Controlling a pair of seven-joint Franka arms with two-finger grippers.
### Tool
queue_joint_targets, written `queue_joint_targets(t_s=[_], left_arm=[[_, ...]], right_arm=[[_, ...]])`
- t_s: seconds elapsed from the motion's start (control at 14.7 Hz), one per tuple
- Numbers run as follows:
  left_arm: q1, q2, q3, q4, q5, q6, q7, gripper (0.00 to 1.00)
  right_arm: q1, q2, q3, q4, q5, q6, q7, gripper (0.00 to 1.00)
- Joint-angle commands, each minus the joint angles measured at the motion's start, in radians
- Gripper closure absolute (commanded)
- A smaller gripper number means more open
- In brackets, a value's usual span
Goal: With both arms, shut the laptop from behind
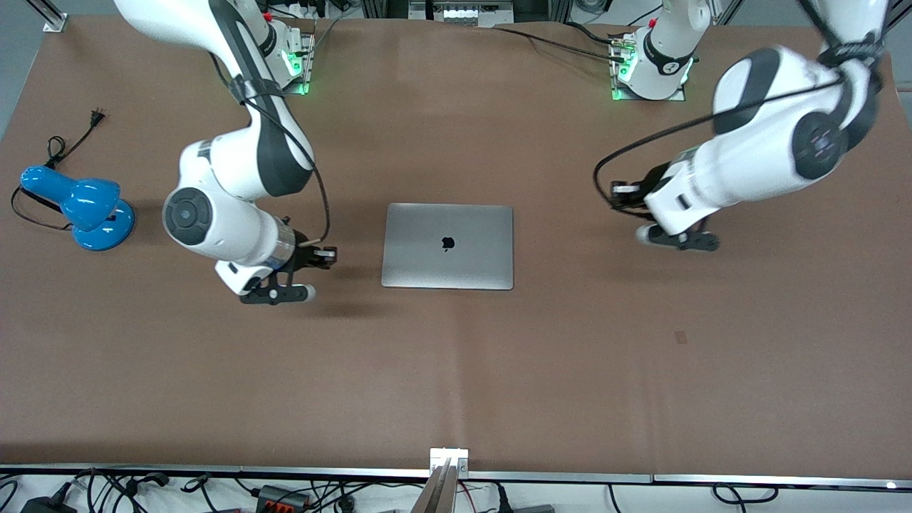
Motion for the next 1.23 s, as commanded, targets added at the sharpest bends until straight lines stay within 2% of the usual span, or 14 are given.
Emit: queue_joint_targets(t_s=[0.0, 0.07, 0.14, 0.2, 0.27, 0.48, 0.61, 0.75, 0.82, 0.88, 1.02, 1.09, 1.16], left_arm=[[0.072, -0.085, -0.005, -0.017, 0.029, -0.053, -0.003, 0.97], [0.090, -0.108, -0.004, 0.002, 0.029, -0.080, -0.003, 0.97], [0.101, -0.125, -0.002, 0.015, 0.031, -0.114, -0.003, 0.97], [0.122, -0.145, -0.004, 0.035, 0.031, -0.145, -0.005, 0.97], [0.144, -0.160, -0.004, 0.053, 0.031, -0.174, -0.012, 0.98], [0.182, -0.162, -0.005, 0.090, 0.043, -0.242, -0.016, 0.96], [0.182, -0.162, -0.013, 0.093, 0.063, -0.242, -0.017, 0.93], [0.176, -0.161, -0.019, 0.098, 0.077, -0.239, -0.046, 0.88], [0.169, -0.162, -0.027, 0.119, 0.113, -0.245, -0.065, 0.81], [0.170, -0.162, -0.051, 0.127, 0.162, -0.258, -0.094, 0.66], [0.176, -0.159, -0.063, 0.130, 0.183, -0.268, -0.153, 0.50], [0.176, -0.156, -0.063, 0.131, 0.181, -0.268, -0.170, 0.36], [0.175, -0.156, -0.065, 0.131, 0.183, -0.266, -0.186, 0.10]], right_arm=[[-0.002, -0.066, -0.019, -0.015, -0.079, -0.071, -0.001, 1.00], [-0.002, -0.086, -0.035, -0.011, -0.104, -0.094, -0.004, 0.98], [-0.002, -0.095, -0.052, 0.012, -0.124, -0.123, -0.008, 0.82], [-0.003, -0.094, -0.058, 0.050, -0.141, -0.173, -0.004, 0.38], [-0.009, -0.092, -0.069, 0.095, -0.158, -0.219, -0.007, 0.00], [-0.017, -0.095, -0.089, 0.186, -0.208, -0.270, -0.013, 0.00], [-0.028, -0.097, -0.121, 0.232, -0.205, -0.278, -0.020, 0.00], [-0.037, -0.097, -0.141, 0.270, -0.205, -0.287, -0.056, 0.00], [-0.041, -0.097, -0.157, 0.284, -0.204, -0.289, -0.068, 0.00], [-0.054, -0.098, -0.170, 0.287, -0.193, -0.290, -0.070, 0.00], [-0.119, -0.137, -0.148, 0.289, -0.188, -0.301, -0.076, 0.00], [-0.171, -0.146, -0.100, 0.289, -0.190, -0.301, -0.077, 0.00], [-0.240, -0.161, -0.041, 0.289, -0.193, -0.297, -0.082, 0.00]])
